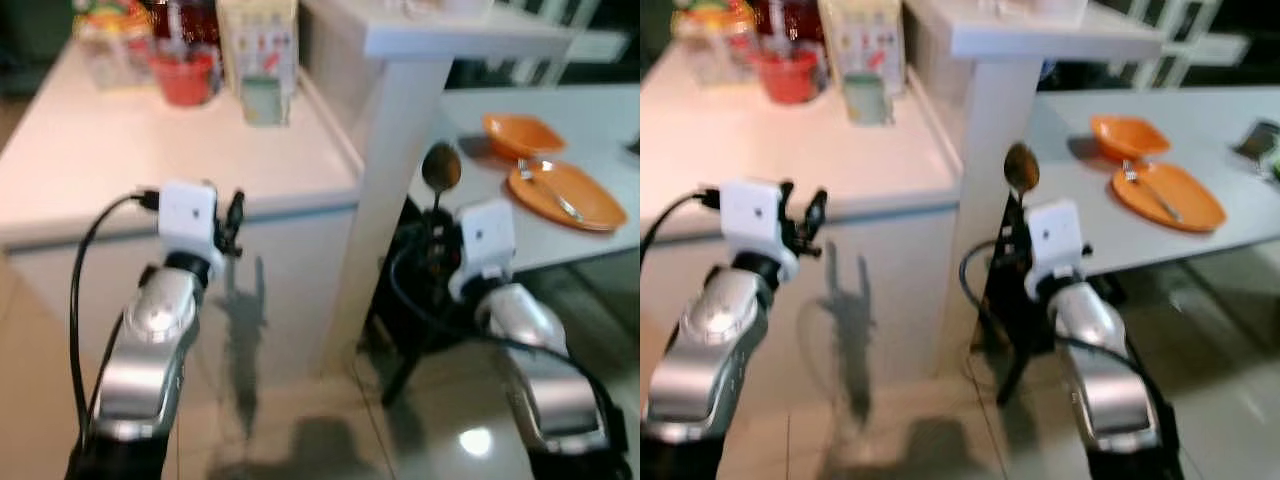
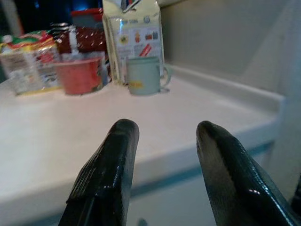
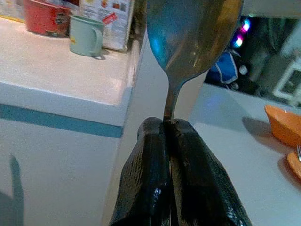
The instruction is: Setting the table
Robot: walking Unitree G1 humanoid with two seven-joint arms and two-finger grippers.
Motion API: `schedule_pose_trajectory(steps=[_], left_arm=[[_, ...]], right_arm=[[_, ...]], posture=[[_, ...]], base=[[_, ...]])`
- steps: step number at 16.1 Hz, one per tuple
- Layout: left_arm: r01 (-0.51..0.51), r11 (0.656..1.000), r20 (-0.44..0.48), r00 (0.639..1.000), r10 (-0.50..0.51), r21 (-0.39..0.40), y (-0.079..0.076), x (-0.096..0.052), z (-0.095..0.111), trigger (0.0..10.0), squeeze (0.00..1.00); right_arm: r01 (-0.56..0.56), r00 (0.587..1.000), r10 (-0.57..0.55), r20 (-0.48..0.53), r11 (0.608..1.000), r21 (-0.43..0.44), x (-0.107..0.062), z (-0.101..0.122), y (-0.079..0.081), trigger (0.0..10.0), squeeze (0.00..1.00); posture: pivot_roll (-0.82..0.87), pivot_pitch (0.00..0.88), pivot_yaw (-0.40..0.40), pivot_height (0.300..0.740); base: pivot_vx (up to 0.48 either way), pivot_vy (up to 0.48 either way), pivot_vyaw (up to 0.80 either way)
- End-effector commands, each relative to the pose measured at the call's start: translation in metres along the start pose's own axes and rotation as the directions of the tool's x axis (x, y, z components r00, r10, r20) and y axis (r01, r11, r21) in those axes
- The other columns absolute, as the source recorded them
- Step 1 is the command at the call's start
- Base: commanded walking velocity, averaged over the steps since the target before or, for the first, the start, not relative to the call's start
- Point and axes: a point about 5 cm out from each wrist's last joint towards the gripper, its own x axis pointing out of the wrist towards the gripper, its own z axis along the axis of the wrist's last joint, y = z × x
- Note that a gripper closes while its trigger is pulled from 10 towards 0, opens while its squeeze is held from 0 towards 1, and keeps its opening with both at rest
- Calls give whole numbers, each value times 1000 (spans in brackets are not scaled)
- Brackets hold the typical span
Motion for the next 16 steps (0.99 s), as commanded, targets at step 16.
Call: schedule_pose_trajectory(steps=[16], left_arm=[[5,1000,-15,1000,-5,25,-11,9,-6,10000,0]], right_arm=[[70,993,-58,-100,990,119,0,-10,-19,10000,0]], posture=[[28,0,-35,740]], base=[[0,-466,200]])
